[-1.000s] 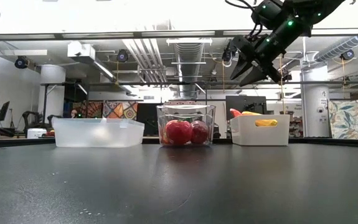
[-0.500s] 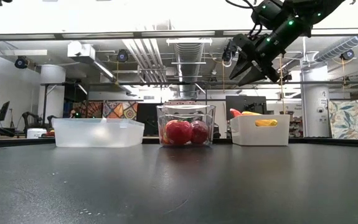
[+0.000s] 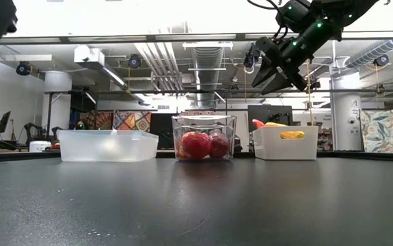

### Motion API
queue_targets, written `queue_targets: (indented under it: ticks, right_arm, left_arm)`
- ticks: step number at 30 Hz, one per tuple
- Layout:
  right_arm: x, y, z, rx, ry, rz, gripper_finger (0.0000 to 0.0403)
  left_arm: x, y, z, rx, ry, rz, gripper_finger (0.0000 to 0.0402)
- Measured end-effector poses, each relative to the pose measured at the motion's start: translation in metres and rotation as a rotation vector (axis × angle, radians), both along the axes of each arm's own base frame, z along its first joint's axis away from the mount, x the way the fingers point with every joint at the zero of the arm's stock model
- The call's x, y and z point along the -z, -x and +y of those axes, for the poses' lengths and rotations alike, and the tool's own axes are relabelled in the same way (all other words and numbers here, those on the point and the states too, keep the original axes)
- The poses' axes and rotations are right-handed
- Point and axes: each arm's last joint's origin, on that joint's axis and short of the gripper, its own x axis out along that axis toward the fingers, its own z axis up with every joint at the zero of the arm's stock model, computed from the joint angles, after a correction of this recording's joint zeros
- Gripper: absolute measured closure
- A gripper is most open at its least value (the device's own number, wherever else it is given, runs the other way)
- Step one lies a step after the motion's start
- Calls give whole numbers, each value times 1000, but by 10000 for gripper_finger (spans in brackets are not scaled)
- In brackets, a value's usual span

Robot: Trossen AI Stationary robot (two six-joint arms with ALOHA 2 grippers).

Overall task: Sort produce into baskets
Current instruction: Put the violet eggplant into the left transparent bin

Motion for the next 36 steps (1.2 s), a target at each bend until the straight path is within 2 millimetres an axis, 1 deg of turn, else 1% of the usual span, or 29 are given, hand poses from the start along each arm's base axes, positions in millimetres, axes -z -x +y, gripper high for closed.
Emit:
queue_targets:
  ticks: [8, 12, 15, 17, 19, 24, 26, 29, 33, 36]
  right_arm:
    - [0, 0, 0, 2, -4, -2, 200]
    - [0, 0, 0, -8, -13, -7, 200]
    - [0, 0, 0, -4, -18, -10, 199]
    - [0, 0, 0, -4, -18, -11, 200]
    - [0, 0, 0, -4, -18, -11, 200]
    - [0, 0, 1, -11, -22, -13, 200]
    - [0, 0, 1, -11, -26, -15, 200]
    - [0, -1, 1, -22, -37, -22, 200]
    - [0, -1, 2, -29, -59, -35, 200]
    - [0, -1, 2, -30, -69, -42, 200]
  left_arm:
    - [25, -4, -4, 16, -52, 43, 180]
    - [30, -5, -5, 14, -70, 53, 180]
    - [30, -5, -5, 1, -75, 48, 186]
    - [29, -4, -4, -4, -79, 47, 201]
    - [29, -4, -3, -6, -86, 48, 225]
    - [29, -4, -2, -2, -99, 49, 304]
    - [27, -4, -1, 1, -93, 45, 332]
    - [20, -6, 1, 3, -68, 25, 351]
    - [-2, -8, 10, 0, -24, -31, 342]
    - [-20, -11, 21, -7, -17, -90, 334]
